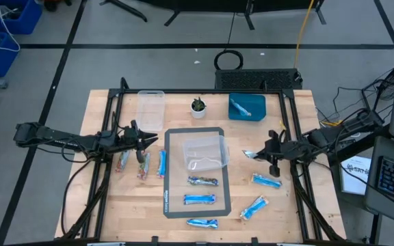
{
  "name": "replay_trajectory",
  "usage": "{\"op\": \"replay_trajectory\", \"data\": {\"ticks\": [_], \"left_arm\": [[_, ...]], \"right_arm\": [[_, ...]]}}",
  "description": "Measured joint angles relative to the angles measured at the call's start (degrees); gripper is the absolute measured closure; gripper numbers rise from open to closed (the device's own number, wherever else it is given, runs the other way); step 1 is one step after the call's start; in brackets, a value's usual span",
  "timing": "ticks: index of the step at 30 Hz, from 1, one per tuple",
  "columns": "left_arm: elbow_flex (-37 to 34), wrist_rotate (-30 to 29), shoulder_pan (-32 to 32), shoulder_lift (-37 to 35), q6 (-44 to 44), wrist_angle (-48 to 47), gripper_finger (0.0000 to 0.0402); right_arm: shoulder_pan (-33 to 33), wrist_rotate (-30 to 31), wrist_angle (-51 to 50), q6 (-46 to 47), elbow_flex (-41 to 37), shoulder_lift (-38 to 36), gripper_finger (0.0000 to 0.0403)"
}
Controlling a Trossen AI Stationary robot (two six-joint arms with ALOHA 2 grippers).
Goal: Pick and place Granola Bars by type
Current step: Put the snack into the right bin
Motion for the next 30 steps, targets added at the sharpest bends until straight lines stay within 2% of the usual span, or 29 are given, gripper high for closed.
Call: {"op": "replay_trajectory", "data": {"ticks": [18, 30], "left_arm": [[0.00, 0.00, -0.02, -0.02, 0.00, 0.02, 0.0323], [0.00, 0.00, -0.01, 0.00, 0.02, 0.00, 0.0323]], "right_arm": [[0.00, 0.00, -0.65, -0.55, -0.06, -7.13, 0.0401], [0.00, -0.43, 12.78, -5.33, -11.83, -20.55, 0.0401]]}}
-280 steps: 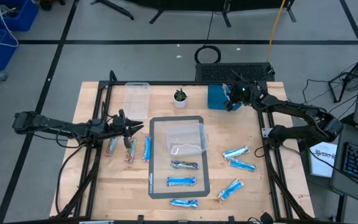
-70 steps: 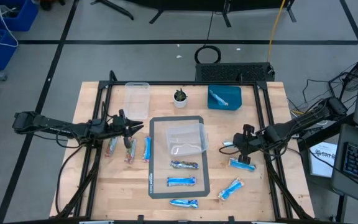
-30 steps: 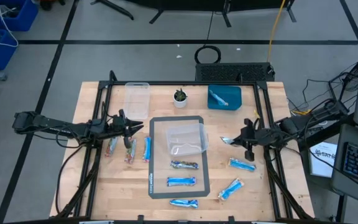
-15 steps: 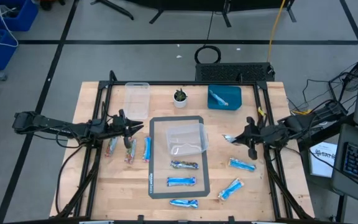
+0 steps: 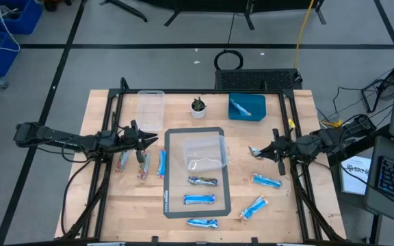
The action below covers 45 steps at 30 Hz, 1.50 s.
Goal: Pick and place Granola Bars by type
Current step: Put the snack into the right bin
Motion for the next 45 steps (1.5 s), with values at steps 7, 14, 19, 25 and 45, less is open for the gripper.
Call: {"op": "replay_trajectory", "data": {"ticks": [7, 14, 19, 25, 45], "left_arm": [[0.00, 0.00, -0.01, 0.00, 0.00, 0.02, 0.0323], [0.00, 0.00, 0.00, -0.01, -0.01, 0.01, 0.0323], [-0.02, -0.02, 0.01, -0.02, 0.00, 0.02, 0.0323], [0.00, 0.00, 0.01, 0.00, 0.00, 0.02, 0.0323], [0.00, -0.01, 0.00, -0.02, -0.02, 0.01, 0.0323]], "right_arm": [[-0.02, -1.00, 13.34, -11.09, -5.74, -5.41, 0.0401], [-0.07, 8.05, 22.92, -17.10, -10.71, -6.36, 0.0401], [-1.28, 11.03, 25.46, -19.98, -11.05, -6.38, 0.0401], [-6.06, 9.44, 25.72, -21.07, -11.07, -6.38, 0.0401], [-34.86, -9.95, 26.06, -20.53, -11.07, -6.36, 0.0401]]}}
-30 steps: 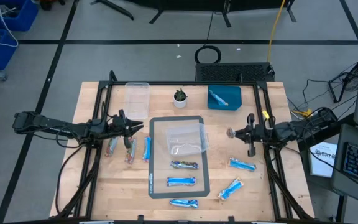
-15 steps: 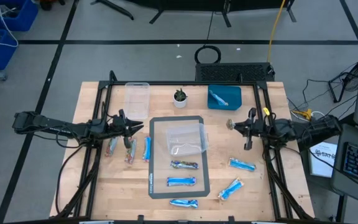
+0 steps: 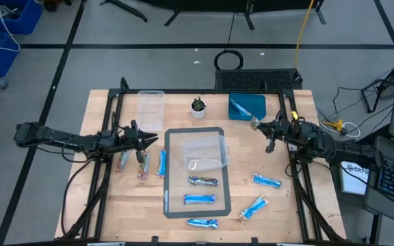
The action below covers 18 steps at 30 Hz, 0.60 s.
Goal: Pick and place Granola Bars by type
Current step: Put the snack into the right bin
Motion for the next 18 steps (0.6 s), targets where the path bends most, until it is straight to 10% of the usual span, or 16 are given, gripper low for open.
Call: {"op": "replay_trajectory", "data": {"ticks": [18], "left_arm": [[-0.01, 0.01, 0.01, 0.01, 0.02, 0.01, 0.0323]], "right_arm": [[-25.27, -13.73, 2.13, 5.66, 0.00, 6.32, 0.0401]]}}
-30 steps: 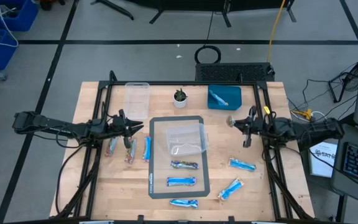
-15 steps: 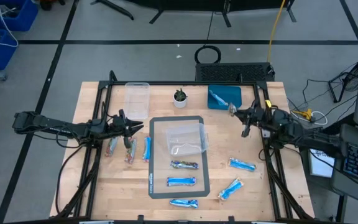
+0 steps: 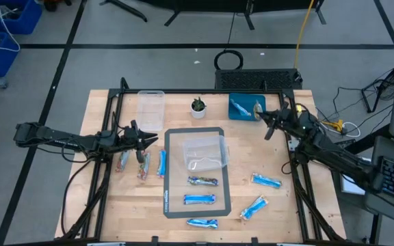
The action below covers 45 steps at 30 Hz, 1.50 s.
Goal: Pick and place Granola Bars by type
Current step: Put the snack into the right bin
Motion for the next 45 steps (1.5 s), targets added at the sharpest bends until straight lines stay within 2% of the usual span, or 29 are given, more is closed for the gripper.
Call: {"op": "replay_trajectory", "data": {"ticks": [6, 11, 18, 32, 45], "left_arm": [[0.01, 0.00, -0.02, 0.01, 0.00, -0.02, 0.0323], [-0.01, -0.02, -0.01, 0.01, 0.00, 0.00, 0.0323], [-0.01, 0.00, 0.00, 0.01, 0.00, 0.00, 0.0323], [-0.01, 0.00, 0.00, -0.01, 0.00, 0.00, 0.0323], [-0.01, -0.01, -0.01, -0.01, -0.01, 0.00, 0.0323]], "right_arm": [[-3.81, -0.15, 4.87, 1.22, 0.00, 6.68, 0.0401], [-5.88, -3.30, 7.04, 3.80, 0.00, 12.79, 0.0401], [-7.87, -2.93, 8.14, 3.42, 2.60, 19.55, 0.0401], [-12.01, -2.84, 0.39, -0.86, 13.89, 34.05, 0.0401], [-14.20, -2.85, -2.07, -3.90, 16.76, 45.16, 0.0401]]}}
